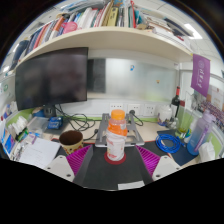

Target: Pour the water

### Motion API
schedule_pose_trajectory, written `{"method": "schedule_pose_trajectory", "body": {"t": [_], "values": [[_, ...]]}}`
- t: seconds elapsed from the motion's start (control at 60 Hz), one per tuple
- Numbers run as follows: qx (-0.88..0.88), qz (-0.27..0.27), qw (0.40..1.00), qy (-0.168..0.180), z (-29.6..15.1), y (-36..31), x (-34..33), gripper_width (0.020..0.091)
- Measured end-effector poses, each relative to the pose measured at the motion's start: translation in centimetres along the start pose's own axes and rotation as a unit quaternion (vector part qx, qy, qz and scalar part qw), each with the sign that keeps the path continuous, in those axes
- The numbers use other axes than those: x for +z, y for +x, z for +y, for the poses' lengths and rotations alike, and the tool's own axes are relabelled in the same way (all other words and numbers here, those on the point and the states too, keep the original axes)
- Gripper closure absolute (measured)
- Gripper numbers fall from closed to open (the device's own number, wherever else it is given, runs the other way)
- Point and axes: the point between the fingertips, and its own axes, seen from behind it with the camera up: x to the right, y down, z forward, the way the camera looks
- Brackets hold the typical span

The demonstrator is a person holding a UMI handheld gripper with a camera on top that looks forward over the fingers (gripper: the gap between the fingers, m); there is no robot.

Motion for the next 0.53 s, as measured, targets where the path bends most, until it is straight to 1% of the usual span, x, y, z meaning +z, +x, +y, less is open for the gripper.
{"method": "schedule_pose_trajectory", "body": {"t": [0.133,0.183,0.35,0.533], "values": [[-0.008,0.014,0.999,0.031,-4.0,-0.7,-4.8,0.0253],[-0.008,0.019,0.999,0.036,-5.0,-0.8,-5.9,0.0257],[0.016,0.027,0.999,0.042,-6.2,-1.0,-8.4,0.0258],[0.017,0.031,0.998,0.051,-7.2,-1.4,-9.2,0.0258]]}}
